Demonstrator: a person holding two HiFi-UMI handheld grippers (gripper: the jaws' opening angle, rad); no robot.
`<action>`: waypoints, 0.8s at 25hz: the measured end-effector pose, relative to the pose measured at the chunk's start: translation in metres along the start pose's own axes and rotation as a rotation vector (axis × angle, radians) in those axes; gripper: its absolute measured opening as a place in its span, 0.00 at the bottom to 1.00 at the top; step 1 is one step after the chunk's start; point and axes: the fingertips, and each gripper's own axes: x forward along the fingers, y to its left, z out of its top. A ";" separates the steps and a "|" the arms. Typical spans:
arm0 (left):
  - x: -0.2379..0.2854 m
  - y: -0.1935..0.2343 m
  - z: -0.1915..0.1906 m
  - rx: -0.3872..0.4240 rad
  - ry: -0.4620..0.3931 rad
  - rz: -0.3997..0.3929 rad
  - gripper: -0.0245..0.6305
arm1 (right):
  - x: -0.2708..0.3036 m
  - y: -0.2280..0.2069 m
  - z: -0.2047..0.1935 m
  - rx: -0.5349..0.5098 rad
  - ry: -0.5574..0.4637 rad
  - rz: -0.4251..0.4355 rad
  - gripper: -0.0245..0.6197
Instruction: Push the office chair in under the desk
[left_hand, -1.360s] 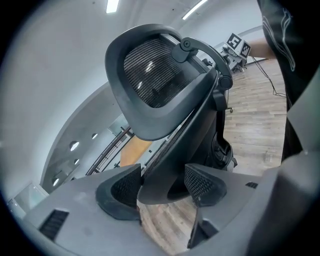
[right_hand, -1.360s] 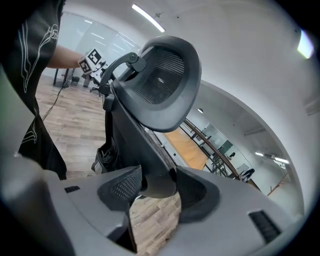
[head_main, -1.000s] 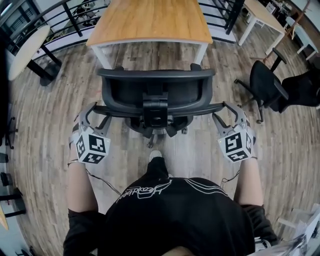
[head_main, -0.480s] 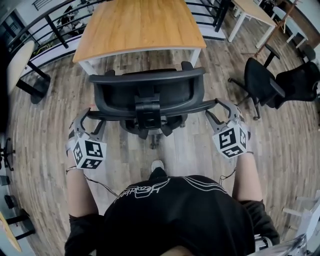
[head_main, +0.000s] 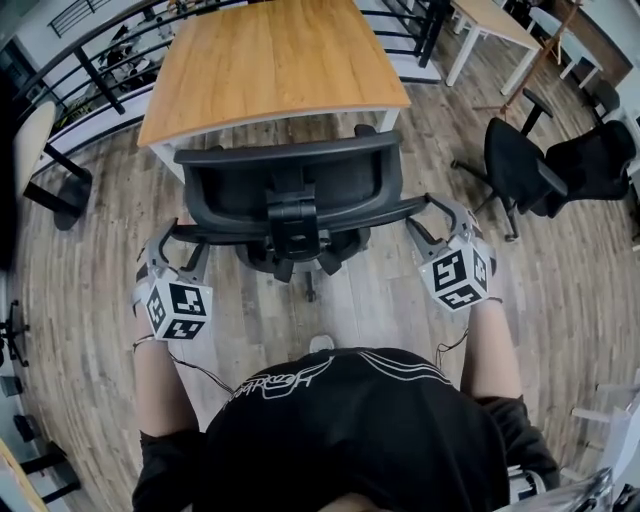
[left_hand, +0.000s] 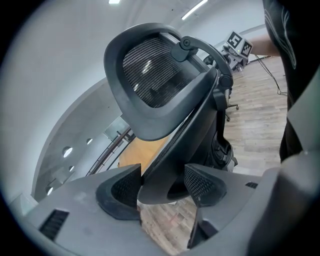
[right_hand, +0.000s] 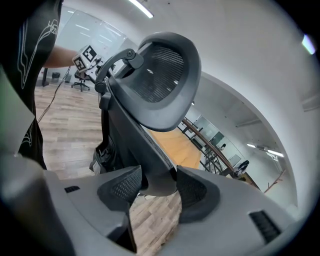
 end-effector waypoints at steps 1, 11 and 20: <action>0.004 0.006 0.001 0.001 -0.001 -0.001 0.45 | 0.004 -0.003 0.004 0.001 0.004 -0.001 0.42; 0.037 0.020 -0.003 0.004 0.007 0.015 0.45 | 0.036 -0.011 0.007 0.003 -0.021 -0.020 0.42; 0.059 0.025 -0.005 0.000 0.011 0.043 0.45 | 0.065 -0.021 0.006 -0.009 -0.030 -0.022 0.42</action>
